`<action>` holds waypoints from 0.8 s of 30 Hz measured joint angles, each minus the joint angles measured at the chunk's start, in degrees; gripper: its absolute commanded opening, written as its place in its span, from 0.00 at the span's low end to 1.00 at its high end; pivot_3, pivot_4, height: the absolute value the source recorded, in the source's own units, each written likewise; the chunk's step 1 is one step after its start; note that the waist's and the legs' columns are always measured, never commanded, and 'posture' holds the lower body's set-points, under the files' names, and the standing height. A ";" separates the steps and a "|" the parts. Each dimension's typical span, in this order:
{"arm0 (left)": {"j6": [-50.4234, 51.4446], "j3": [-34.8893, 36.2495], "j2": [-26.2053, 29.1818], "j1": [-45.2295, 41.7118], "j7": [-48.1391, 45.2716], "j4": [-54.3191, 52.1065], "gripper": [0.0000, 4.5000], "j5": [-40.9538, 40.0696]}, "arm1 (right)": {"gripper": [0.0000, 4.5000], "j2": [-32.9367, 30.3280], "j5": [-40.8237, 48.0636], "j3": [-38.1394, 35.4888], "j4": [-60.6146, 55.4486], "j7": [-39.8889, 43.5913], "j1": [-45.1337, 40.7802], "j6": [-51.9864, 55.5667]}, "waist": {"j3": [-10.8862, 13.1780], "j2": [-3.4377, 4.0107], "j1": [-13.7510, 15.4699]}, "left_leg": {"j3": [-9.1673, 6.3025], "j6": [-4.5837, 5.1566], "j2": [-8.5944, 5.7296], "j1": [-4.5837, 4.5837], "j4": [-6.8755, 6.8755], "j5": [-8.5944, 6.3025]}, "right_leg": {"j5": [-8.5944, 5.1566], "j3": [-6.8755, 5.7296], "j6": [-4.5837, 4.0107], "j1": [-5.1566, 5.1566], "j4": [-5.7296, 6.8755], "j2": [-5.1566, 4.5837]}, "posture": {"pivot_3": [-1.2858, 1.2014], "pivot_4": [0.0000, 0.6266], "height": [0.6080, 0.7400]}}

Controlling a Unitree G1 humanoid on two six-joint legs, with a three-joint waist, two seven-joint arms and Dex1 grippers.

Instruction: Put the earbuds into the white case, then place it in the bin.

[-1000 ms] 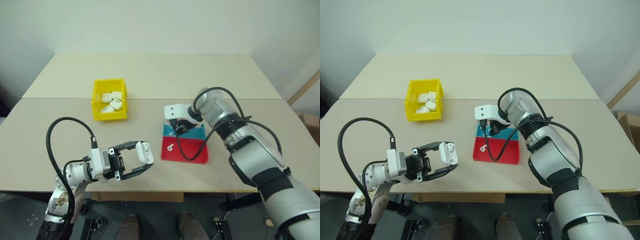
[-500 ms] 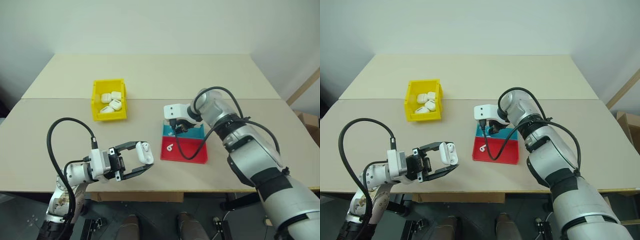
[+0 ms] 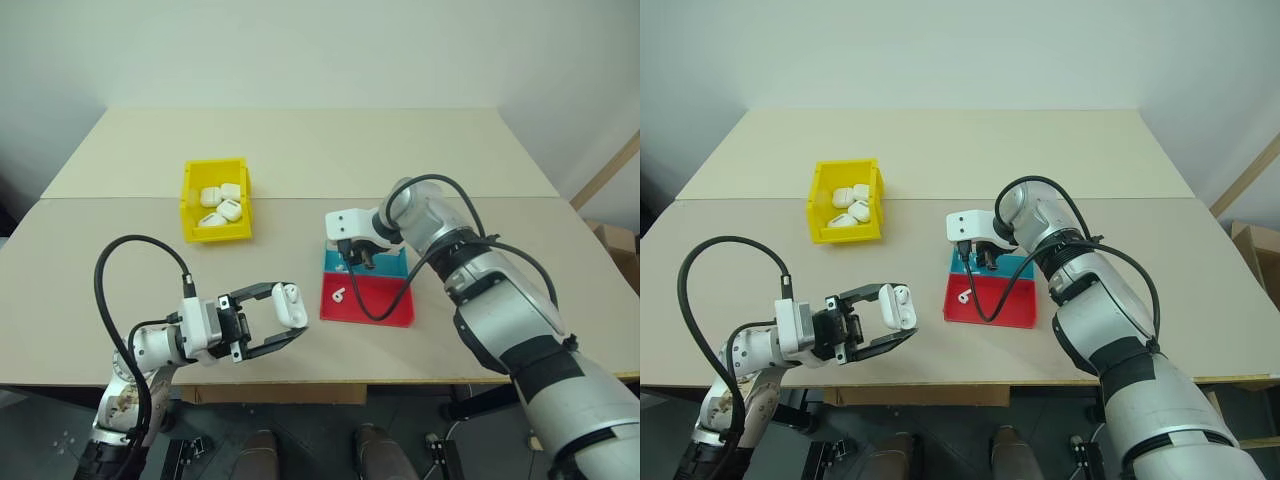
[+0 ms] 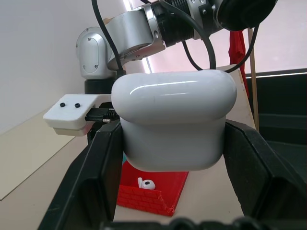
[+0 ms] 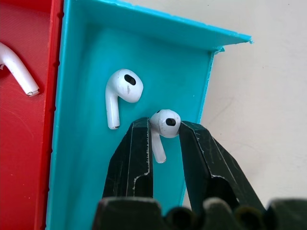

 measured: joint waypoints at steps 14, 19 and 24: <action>0.12 -0.89 -0.35 -3.05 0.01 1.18 0.62 -0.03 | 0.17 -5.24 2.73 -4.99 -13.70 2.25 3.77 6.00 | 0.00 0.00 -0.08 | -0.02 0.00 -0.01 -0.08 0.00 0.00 | 0.00 0.00 0.00 -0.06 -0.01 -0.01 | 0.52 0.24 1.00; 1.18 -1.54 -0.68 -4.68 0.61 1.34 0.62 -0.06 | 0.17 -9.16 8.30 -15.22 -30.25 -0.50 7.79 17.17 | 0.00 0.00 0.18 | -0.05 0.00 -0.02 -0.12 0.00 0.00 | 0.00 -0.02 0.01 -0.06 -0.02 -0.01 | 0.52 0.24 1.00; 3.30 -2.27 -1.94 -8.40 1.41 1.65 0.62 -0.47 | 0.17 -12.66 17.87 -29.52 -52.77 -4.43 15.72 26.85 | 0.00 -0.01 1.11 | -0.08 0.00 -0.03 -0.16 0.01 0.00 | -0.01 -0.05 0.02 -0.03 -0.07 -0.01 | 0.52 0.24 1.00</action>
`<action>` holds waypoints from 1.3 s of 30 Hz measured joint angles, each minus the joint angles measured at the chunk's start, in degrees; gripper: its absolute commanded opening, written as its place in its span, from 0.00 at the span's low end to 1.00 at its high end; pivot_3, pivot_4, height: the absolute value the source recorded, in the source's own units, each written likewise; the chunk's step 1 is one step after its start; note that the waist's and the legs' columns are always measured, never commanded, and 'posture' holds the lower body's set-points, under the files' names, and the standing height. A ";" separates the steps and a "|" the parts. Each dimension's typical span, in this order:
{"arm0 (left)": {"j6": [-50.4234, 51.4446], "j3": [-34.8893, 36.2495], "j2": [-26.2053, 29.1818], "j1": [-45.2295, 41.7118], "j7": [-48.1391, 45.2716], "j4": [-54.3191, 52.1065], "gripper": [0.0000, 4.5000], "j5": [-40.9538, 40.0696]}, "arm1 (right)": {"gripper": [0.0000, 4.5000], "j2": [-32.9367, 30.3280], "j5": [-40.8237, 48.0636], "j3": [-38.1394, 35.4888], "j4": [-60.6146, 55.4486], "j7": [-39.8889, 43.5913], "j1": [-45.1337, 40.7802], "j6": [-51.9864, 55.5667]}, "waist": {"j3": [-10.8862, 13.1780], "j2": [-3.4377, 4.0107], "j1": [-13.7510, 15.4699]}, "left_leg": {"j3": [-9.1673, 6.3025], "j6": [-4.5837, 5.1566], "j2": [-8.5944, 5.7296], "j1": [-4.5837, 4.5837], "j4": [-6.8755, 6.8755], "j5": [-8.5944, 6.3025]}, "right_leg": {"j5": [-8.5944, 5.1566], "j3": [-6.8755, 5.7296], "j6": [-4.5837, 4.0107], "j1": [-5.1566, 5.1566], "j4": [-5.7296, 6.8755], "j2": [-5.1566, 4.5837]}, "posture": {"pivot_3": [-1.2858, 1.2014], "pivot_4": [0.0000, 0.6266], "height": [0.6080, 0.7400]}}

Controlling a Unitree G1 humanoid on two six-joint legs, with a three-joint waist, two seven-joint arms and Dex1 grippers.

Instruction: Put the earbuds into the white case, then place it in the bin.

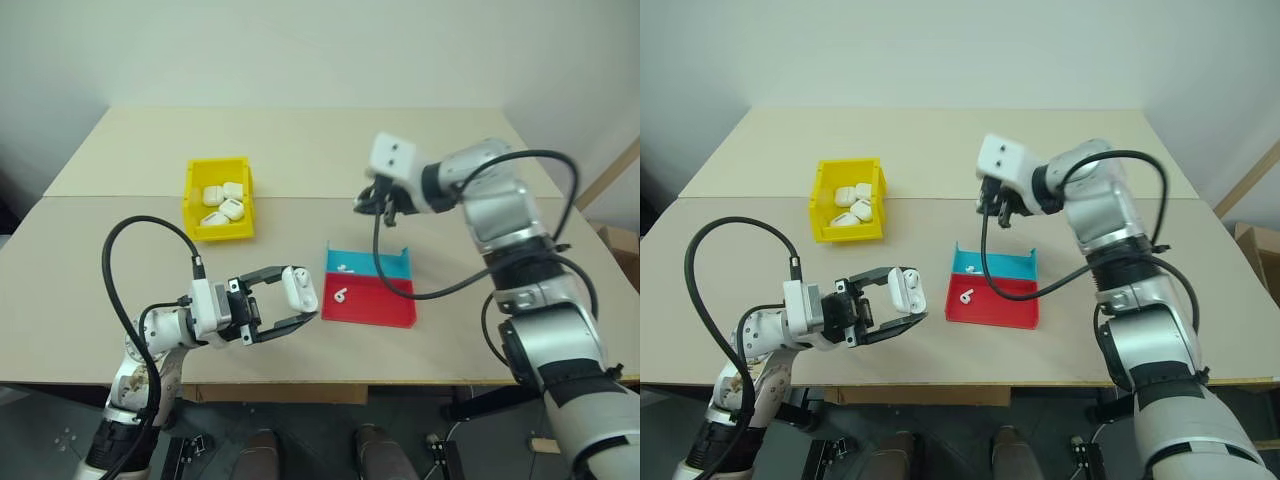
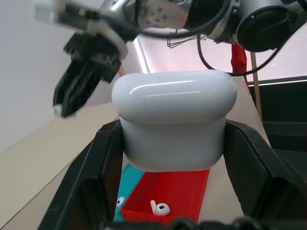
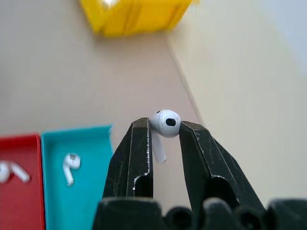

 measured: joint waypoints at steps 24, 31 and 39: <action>9.28 -3.36 -7.12 -13.01 1.03 0.63 0.62 -4.33 | 0.17 2.56 58.41 -21.92 -48.48 -21.68 30.74 15.03 | -0.02 -0.03 0.04 | 0.02 0.02 0.00 0.02 0.03 0.01 | -0.01 0.08 0.04 0.15 -0.13 0.08 | 0.52 0.24 1.00; 10.45 -3.29 -6.99 -12.93 1.41 0.13 0.62 -4.42 | 0.17 1.17 58.63 -18.17 -48.30 -22.40 32.22 11.95 | -0.02 -0.04 0.05 | 0.01 0.01 0.02 0.06 0.03 0.01 | -0.01 0.08 0.05 0.17 -0.15 0.11 | 0.52 0.24 1.00; 10.32 -3.02 -7.30 -12.50 1.60 -0.27 0.62 -4.31 | 0.17 0.08 52.70 -11.77 -47.19 -22.10 35.79 5.45 | -0.02 -0.04 0.04 | 0.01 0.01 0.02 0.05 0.03 0.01 | -0.01 0.07 0.05 0.16 -0.15 0.10 | 0.52 0.24 1.00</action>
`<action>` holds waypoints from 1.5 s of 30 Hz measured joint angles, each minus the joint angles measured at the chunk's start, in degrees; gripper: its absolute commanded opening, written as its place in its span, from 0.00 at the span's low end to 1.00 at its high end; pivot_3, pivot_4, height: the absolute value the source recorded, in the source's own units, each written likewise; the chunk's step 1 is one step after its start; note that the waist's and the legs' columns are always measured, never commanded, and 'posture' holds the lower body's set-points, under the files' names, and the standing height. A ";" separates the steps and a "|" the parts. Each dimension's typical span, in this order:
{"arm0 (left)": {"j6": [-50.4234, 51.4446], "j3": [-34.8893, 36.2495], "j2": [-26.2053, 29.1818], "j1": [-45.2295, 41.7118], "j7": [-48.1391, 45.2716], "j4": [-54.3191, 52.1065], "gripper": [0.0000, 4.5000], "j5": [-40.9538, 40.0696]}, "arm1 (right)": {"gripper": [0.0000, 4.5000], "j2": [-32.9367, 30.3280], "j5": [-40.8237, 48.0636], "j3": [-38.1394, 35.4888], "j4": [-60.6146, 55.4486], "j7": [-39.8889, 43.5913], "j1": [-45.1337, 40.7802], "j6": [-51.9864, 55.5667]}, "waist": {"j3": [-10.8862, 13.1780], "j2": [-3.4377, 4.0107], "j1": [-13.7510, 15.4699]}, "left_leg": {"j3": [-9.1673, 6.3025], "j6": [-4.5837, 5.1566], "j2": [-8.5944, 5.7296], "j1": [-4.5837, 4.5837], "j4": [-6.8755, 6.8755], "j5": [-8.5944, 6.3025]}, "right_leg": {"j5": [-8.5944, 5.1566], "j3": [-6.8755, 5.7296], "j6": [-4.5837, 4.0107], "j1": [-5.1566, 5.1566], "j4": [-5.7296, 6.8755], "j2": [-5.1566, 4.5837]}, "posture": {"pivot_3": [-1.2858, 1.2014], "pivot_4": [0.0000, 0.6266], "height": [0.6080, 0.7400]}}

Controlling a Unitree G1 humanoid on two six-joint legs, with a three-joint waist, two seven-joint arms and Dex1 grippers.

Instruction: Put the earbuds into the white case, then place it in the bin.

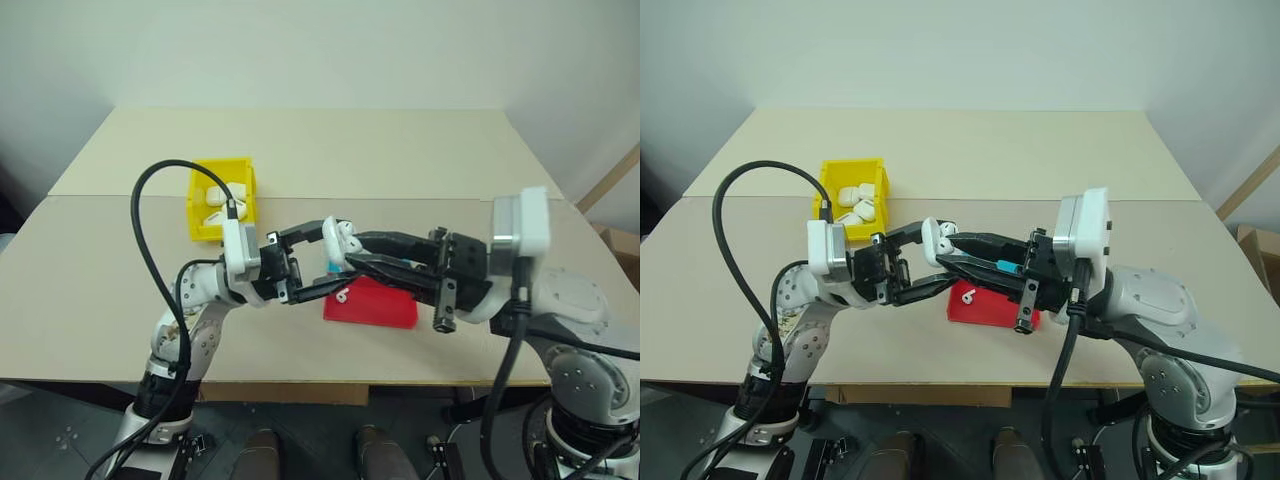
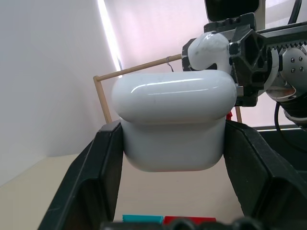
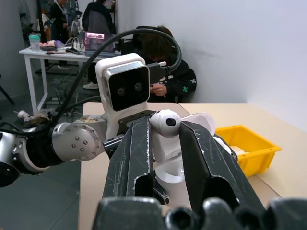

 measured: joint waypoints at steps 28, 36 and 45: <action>-0.14 -0.36 -0.05 0.57 -0.94 -0.22 0.62 0.61 | 0.23 -3.58 -1.43 3.34 1.83 0.68 3.16 -6.63 | 0.00 -0.01 0.05 | 0.00 0.00 -0.01 0.00 0.00 0.00 | 0.00 0.00 0.00 0.01 -0.01 -0.01 | 0.52 0.24 1.00; -0.34 0.32 -0.04 0.56 -0.53 -0.14 0.62 0.90 | 0.50 -4.87 -4.55 4.11 2.06 1.43 3.99 -8.79 | 0.00 -0.01 0.08 | 0.00 0.00 -0.01 0.00 0.00 0.00 | 0.00 0.00 0.00 0.01 -0.01 -0.01 | 0.52 0.24 1.00; -1.09 0.32 -0.16 0.54 -0.56 0.54 0.62 0.95 | 0.50 -6.17 -4.89 3.78 2.44 2.66 4.66 -10.45 | 0.00 -0.01 0.10 | 0.00 0.00 -0.01 0.01 0.01 0.00 | 0.00 0.00 0.00 0.02 -0.01 -0.01 | 0.52 0.24 1.00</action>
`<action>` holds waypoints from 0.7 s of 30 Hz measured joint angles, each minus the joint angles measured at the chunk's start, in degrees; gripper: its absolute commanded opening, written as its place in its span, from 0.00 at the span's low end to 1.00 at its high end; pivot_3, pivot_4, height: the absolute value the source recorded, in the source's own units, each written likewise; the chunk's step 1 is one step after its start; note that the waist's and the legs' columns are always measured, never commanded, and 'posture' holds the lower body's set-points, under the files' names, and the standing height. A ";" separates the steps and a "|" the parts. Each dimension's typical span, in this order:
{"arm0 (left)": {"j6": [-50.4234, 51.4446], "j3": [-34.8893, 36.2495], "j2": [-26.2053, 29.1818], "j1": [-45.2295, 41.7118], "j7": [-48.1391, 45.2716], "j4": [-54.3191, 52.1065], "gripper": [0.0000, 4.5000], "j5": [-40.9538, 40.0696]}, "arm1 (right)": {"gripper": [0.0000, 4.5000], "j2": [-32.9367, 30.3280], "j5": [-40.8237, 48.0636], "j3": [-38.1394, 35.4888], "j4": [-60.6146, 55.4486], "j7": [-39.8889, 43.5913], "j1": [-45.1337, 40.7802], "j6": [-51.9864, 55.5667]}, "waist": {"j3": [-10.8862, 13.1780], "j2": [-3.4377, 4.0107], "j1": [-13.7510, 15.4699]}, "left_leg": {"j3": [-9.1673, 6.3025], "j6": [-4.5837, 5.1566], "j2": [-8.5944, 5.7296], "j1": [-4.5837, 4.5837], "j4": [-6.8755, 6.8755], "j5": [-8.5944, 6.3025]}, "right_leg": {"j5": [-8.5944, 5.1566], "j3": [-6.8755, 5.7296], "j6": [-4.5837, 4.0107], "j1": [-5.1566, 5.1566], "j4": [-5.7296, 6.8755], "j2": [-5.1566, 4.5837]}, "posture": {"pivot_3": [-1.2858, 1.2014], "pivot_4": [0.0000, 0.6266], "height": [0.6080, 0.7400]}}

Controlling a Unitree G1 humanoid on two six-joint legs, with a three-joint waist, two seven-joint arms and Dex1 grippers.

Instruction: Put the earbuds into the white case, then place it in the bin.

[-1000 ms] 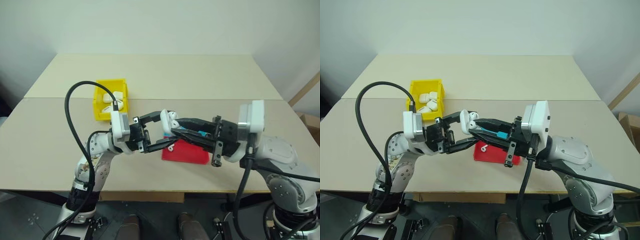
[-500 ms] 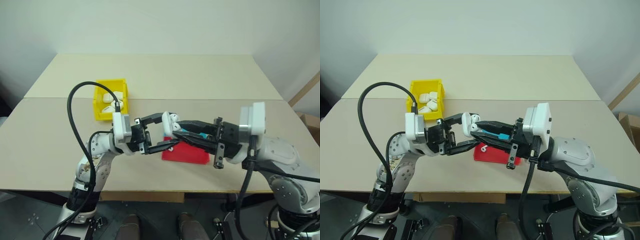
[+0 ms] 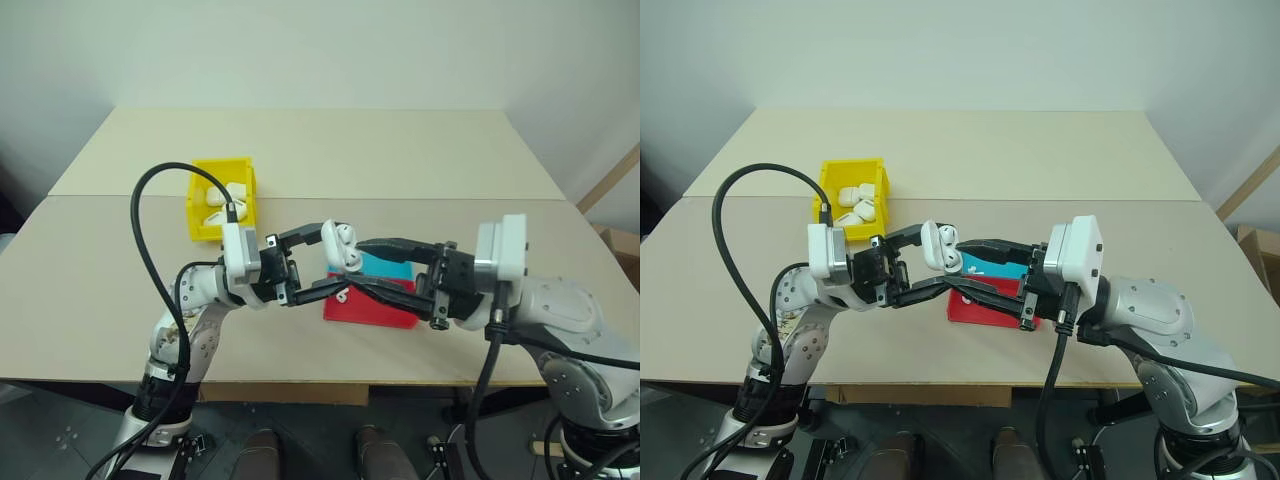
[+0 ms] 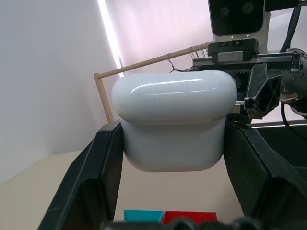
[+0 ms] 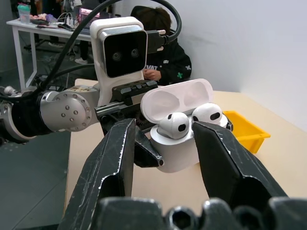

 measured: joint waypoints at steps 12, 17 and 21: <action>-1.23 -1.46 -0.18 -3.12 -0.41 6.64 0.62 3.73 | 0.30 -13.19 6.83 0.96 9.53 0.87 -29.78 14.06 | 0.01 0.00 -0.21 | 0.04 0.01 0.01 0.03 0.02 0.00 | 0.02 0.03 -0.01 -0.02 0.01 0.01 | 0.52 0.24 1.00; -1.34 -2.44 0.35 -6.19 -0.62 10.18 0.62 6.61 | 0.01 -16.02 2.68 11.57 13.59 6.32 -42.85 20.18 | 0.01 0.01 0.10 | 0.03 0.01 0.01 -0.14 -0.02 0.00 | 0.01 -0.02 -0.01 -0.14 -0.10 -0.03 | 0.52 0.24 1.00; -1.32 -2.67 0.29 -7.24 -0.62 11.31 0.62 7.49 | 0.01 -16.04 -2.56 18.69 16.29 11.24 -48.75 21.34 | 0.01 0.01 0.15 | 0.03 0.01 -0.02 -0.20 0.01 0.00 | 0.01 -0.04 0.00 -0.18 -0.07 -0.07 | 0.52 0.24 1.00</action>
